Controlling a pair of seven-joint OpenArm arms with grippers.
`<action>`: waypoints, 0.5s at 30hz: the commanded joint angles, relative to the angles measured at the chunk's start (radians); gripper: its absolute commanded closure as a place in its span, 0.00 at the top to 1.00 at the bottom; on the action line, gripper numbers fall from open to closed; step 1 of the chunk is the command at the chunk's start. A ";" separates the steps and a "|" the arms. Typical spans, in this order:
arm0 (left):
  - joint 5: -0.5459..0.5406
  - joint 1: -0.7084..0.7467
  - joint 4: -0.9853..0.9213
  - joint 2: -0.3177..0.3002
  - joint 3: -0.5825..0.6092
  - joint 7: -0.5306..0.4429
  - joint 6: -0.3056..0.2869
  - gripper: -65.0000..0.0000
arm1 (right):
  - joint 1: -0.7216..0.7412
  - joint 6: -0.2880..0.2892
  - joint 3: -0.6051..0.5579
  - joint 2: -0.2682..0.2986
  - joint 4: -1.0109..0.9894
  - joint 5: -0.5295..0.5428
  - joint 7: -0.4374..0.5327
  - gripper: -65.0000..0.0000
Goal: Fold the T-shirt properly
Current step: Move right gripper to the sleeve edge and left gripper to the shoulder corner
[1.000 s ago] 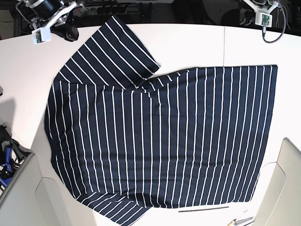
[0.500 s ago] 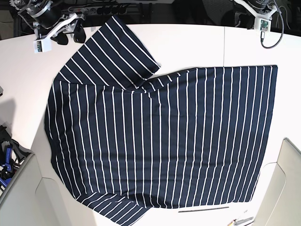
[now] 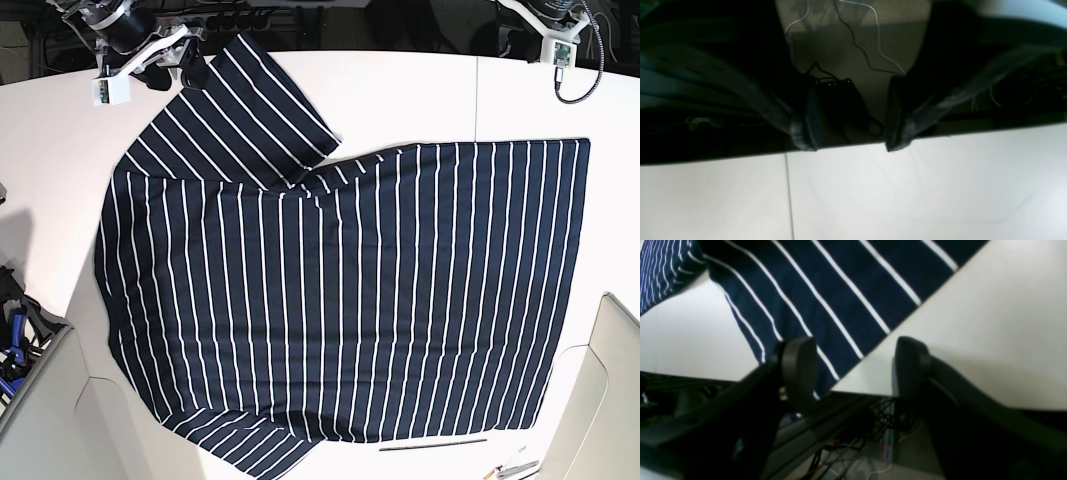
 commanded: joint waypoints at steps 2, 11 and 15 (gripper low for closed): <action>-0.003 0.014 0.014 -0.007 -0.018 -0.014 0.001 0.59 | -0.004 0.004 0.002 0.003 0.013 0.005 0.016 0.57; -0.064 -0.019 0.014 -0.008 -0.106 0.042 0.000 0.59 | 0.023 -0.003 0.000 -0.002 -0.082 0.006 0.016 0.57; -0.126 -0.063 0.014 -0.008 -0.167 0.158 -0.001 0.59 | 0.043 -0.003 0.000 -0.013 -0.119 0.014 0.015 0.57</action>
